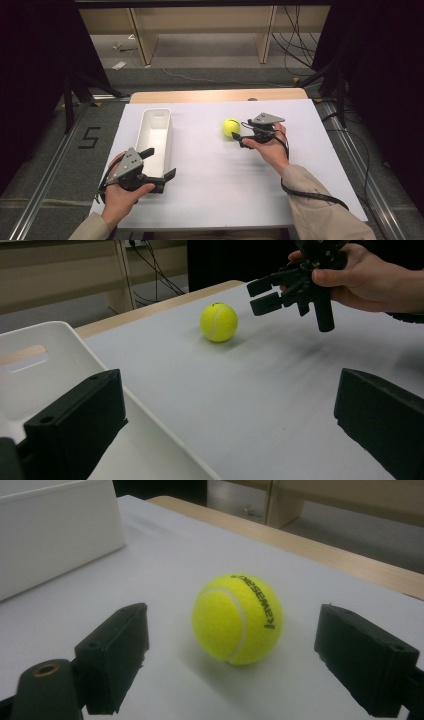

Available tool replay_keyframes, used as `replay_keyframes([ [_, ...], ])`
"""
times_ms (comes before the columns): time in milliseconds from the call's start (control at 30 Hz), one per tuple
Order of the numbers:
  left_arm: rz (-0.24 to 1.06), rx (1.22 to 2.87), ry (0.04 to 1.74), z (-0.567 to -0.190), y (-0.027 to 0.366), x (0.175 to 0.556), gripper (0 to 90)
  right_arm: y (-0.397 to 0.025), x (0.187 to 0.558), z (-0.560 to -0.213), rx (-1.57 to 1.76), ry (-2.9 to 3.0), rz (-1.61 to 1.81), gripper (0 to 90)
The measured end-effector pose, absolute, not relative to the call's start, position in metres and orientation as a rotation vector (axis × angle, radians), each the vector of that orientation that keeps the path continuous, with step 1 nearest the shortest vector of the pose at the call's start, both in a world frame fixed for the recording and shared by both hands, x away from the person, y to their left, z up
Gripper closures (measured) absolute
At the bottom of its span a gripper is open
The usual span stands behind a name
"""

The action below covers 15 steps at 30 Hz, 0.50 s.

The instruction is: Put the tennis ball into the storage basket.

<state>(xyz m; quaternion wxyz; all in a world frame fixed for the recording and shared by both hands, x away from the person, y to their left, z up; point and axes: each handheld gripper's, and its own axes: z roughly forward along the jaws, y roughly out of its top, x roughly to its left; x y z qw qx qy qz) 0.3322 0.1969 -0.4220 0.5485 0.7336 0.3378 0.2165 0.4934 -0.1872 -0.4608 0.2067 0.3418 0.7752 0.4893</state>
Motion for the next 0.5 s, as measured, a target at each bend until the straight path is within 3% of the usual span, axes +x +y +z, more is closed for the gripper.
replay_keyframes([
  [500,0.511,1.736,0.801,-0.4219,0.1968,0.3320,0.0,-0.1813,0.5033,-0.4647,0.974,2.155,1.351,14.6],
])
